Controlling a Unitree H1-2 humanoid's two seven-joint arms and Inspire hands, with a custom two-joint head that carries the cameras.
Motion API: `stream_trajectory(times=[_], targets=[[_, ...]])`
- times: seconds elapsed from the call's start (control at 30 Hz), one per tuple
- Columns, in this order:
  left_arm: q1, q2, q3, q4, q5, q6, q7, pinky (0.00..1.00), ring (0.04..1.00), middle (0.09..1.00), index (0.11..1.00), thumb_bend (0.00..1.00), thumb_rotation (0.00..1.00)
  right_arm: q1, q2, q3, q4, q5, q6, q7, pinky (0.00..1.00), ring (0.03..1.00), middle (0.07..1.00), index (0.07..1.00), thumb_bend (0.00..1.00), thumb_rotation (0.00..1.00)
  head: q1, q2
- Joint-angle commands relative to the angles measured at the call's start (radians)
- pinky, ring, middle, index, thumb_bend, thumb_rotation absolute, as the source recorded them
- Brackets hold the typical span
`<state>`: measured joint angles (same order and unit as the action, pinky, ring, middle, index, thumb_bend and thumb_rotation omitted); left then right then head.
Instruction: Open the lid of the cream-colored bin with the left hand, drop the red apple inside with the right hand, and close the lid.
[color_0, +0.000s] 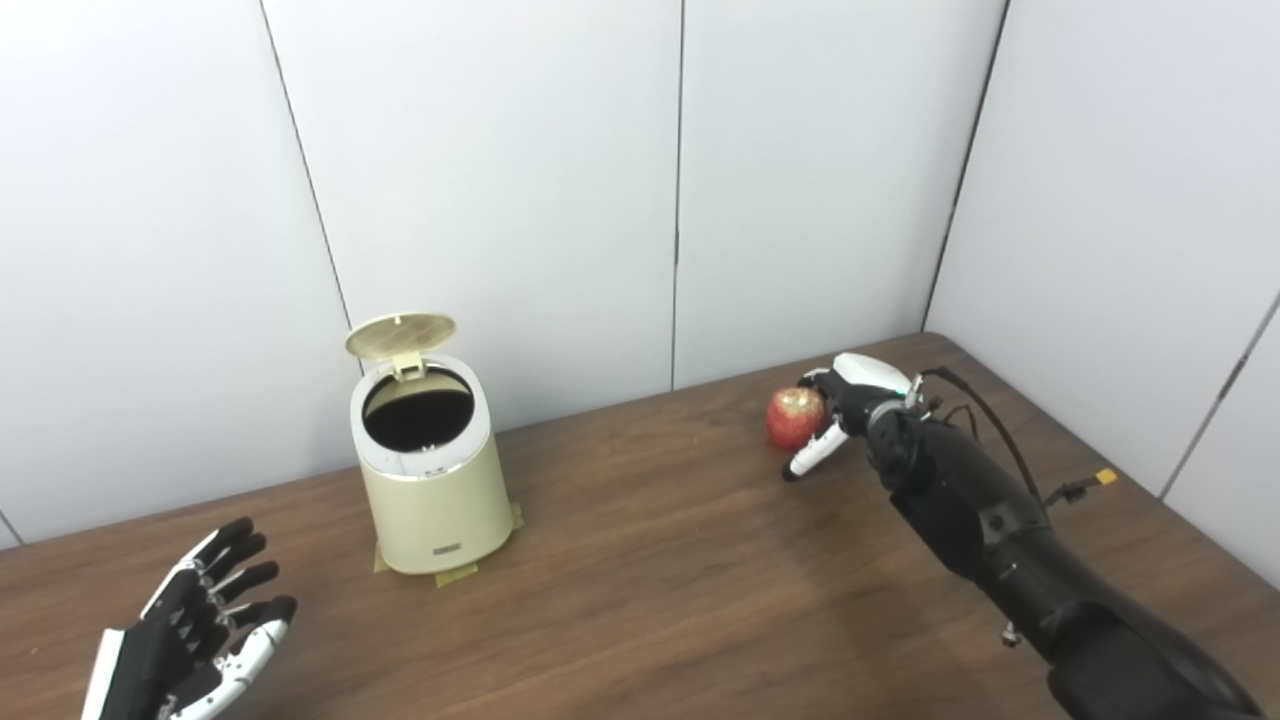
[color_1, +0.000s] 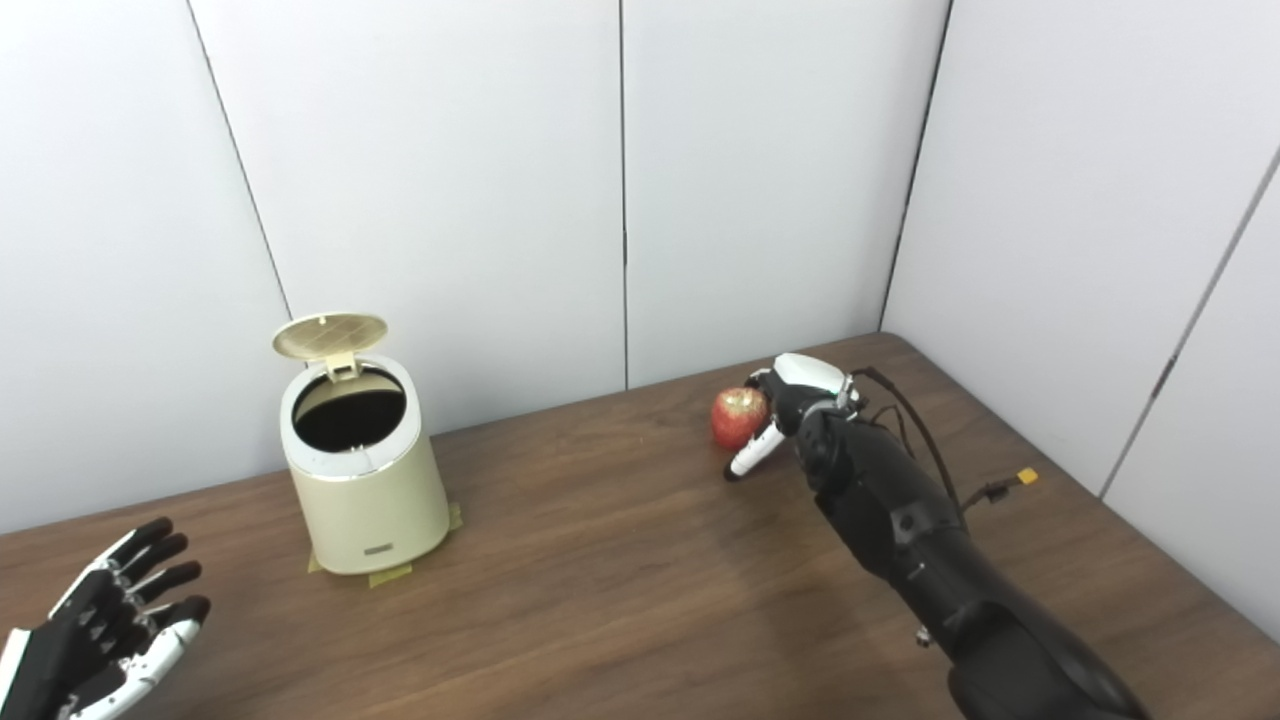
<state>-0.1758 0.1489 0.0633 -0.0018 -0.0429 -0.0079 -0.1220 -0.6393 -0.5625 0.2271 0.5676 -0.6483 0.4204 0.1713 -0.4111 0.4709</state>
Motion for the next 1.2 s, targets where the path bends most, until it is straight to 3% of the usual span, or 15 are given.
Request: stream_trajectory(times=[0.0,0.2,0.4,0.5,0.53,0.63,0.87,1.17], targets=[[-0.026,0.009,-0.001,-0.009,-0.002,-0.032,0.002,0.64,0.774,0.836,0.849,0.47,0.00,-0.031,0.009,-0.001,-0.011,0.028,-0.030,-0.004,0.70,0.798,0.858,0.865,0.90,0.25,0.003,0.005],[-0.026,0.012,-0.002,-0.001,-0.001,-0.037,-0.003,0.65,0.783,0.843,0.852,0.48,0.01,-0.029,0.010,0.011,-0.014,0.025,-0.031,-0.005,0.68,0.788,0.854,0.869,0.90,0.28,0.008,0.008],[-0.025,0.013,-0.004,0.003,0.001,-0.043,-0.007,0.63,0.780,0.841,0.851,0.50,0.07,-0.017,0.018,0.011,-0.042,0.028,-0.034,-0.031,0.59,0.729,0.821,0.847,0.88,0.26,0.014,0.013],[-0.024,0.012,-0.005,0.000,0.000,-0.038,-0.007,0.63,0.779,0.842,0.852,0.51,0.07,0.000,0.037,-0.030,-0.047,0.049,-0.077,-0.127,0.52,0.607,0.678,0.717,0.81,0.11,0.016,0.015],[-0.023,0.011,-0.005,-0.003,0.000,-0.033,-0.006,0.64,0.778,0.841,0.850,0.51,0.08,0.008,0.044,-0.046,-0.050,0.056,-0.097,-0.167,0.48,0.544,0.577,0.571,0.64,0.05,0.016,0.015],[-0.022,0.010,-0.004,-0.005,0.000,-0.022,-0.004,0.65,0.786,0.842,0.852,0.52,0.10,0.024,0.054,-0.075,-0.056,0.067,-0.142,-0.239,0.47,0.487,0.532,0.458,0.53,0.00,0.015,0.018],[-0.024,0.010,-0.006,0.006,0.001,-0.029,-0.005,0.63,0.777,0.841,0.855,0.54,0.11,0.014,0.051,-0.087,-0.016,0.079,-0.184,-0.288,0.45,0.458,0.516,0.461,0.52,0.00,0.019,0.022],[-0.026,0.010,-0.014,0.014,0.013,-0.039,-0.004,0.63,0.768,0.839,0.851,0.53,0.11,0.026,0.043,-0.101,-0.061,0.096,-0.214,-0.288,0.40,0.419,0.489,0.498,0.52,0.00,0.035,0.022]])
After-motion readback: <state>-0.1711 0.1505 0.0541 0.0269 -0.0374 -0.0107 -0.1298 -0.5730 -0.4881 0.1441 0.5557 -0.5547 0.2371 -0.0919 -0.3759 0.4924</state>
